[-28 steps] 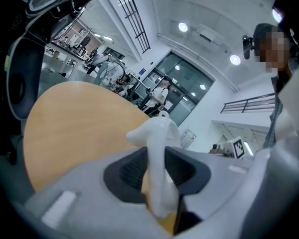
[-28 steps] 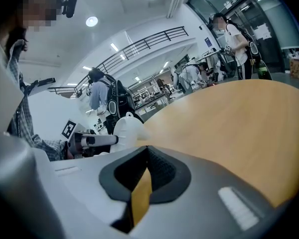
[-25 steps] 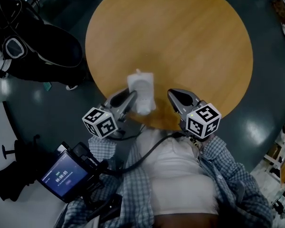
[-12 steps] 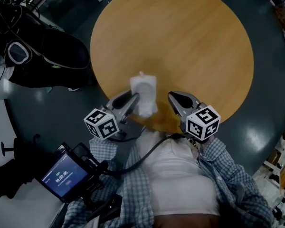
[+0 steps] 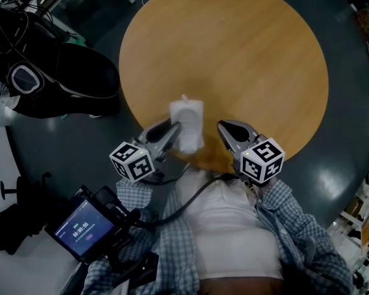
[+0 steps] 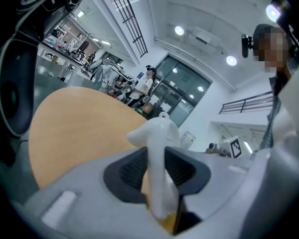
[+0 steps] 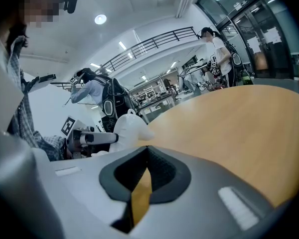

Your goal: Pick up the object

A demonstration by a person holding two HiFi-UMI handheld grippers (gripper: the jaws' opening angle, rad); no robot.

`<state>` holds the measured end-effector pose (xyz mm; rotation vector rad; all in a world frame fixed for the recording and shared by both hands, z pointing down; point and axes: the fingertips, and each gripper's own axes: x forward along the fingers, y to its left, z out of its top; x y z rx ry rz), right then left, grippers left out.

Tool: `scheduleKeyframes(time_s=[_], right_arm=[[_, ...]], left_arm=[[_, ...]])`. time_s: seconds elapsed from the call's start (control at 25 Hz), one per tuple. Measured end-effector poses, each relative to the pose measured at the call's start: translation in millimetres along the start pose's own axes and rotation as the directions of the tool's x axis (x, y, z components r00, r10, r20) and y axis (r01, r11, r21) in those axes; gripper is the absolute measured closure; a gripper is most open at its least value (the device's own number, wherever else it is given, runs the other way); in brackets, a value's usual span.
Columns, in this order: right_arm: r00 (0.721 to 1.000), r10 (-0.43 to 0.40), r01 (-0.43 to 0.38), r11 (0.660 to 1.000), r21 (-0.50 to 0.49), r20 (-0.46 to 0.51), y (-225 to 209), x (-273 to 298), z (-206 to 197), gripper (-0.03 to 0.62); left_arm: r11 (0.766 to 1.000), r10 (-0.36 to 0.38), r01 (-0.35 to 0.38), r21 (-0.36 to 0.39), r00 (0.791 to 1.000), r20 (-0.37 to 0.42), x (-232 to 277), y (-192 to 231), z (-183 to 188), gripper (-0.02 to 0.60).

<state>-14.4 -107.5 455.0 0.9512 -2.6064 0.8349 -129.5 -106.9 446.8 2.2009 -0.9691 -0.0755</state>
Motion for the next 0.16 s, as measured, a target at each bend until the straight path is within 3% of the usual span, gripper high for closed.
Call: scheduleKeyframes(time_s=[0.16], right_arm=[[1.0,0.0,0.0,1.0,-0.002,0.001,5.1,-6.9,-1.5,0.588]], left_arm=[[1.0,-0.004,0.004,0.001,1.0,-0.001,-4.7,-7.2,-3.1,0.469]])
